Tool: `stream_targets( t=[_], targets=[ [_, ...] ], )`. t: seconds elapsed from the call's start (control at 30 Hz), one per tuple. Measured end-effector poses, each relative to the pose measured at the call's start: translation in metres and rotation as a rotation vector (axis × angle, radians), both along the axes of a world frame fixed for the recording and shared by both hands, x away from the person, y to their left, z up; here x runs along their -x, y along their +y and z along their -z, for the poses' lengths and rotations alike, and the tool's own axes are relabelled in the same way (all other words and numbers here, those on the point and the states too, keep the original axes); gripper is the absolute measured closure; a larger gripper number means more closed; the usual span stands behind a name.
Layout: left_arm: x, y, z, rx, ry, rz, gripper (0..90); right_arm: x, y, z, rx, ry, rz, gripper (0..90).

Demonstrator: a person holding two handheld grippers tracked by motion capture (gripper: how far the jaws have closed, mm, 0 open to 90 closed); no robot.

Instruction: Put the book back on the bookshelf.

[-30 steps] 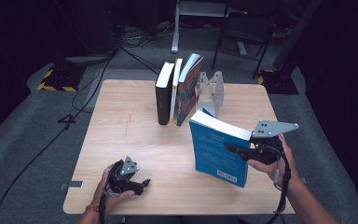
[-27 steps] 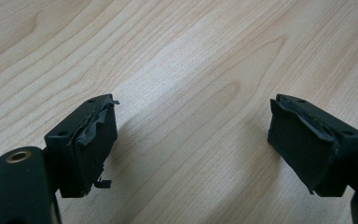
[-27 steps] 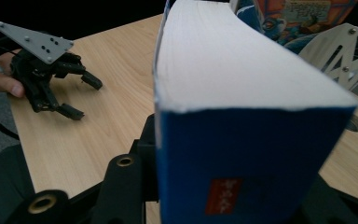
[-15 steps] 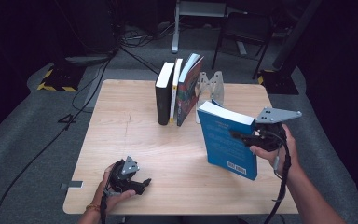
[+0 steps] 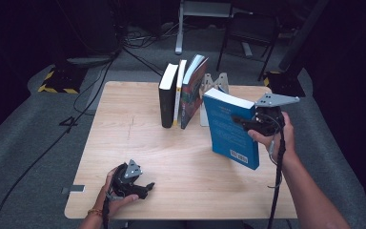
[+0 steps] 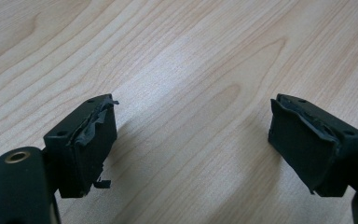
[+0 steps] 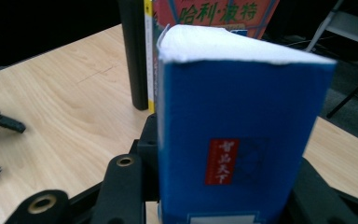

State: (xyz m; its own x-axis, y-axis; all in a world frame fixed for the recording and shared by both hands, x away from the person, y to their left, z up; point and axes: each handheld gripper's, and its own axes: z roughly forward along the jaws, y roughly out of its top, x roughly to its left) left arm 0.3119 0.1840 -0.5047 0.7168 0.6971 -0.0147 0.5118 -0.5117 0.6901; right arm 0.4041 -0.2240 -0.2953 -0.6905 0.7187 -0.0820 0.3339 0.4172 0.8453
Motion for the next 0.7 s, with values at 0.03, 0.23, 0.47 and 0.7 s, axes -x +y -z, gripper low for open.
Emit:
stream_targets(
  t=[0.03, 0.23, 0.47, 0.7],
  targets=[
    [0.000, 0.000, 0.000, 0.000, 0.000, 0.001, 15.2, -0.002, 0.001, -0.001, -0.001, -0.003, 0.007, 61.0],
    [0.000, 0.000, 0.000, 0.000, 0.000, 0.001, 15.2, -0.014, 0.004, -0.006, -0.014, -0.023, 0.049, 61.0],
    [-0.001, 0.000, 0.000, 0.000, 0.001, 0.010, 15.1, -0.029, 0.012, -0.009, -0.024, -0.029, 0.090, 61.0],
    [-0.002, 0.001, 0.000, -0.003, -0.001, 0.020, 15.1, -0.045, 0.017, -0.010, -0.044, -0.040, 0.138, 60.9]
  ],
)
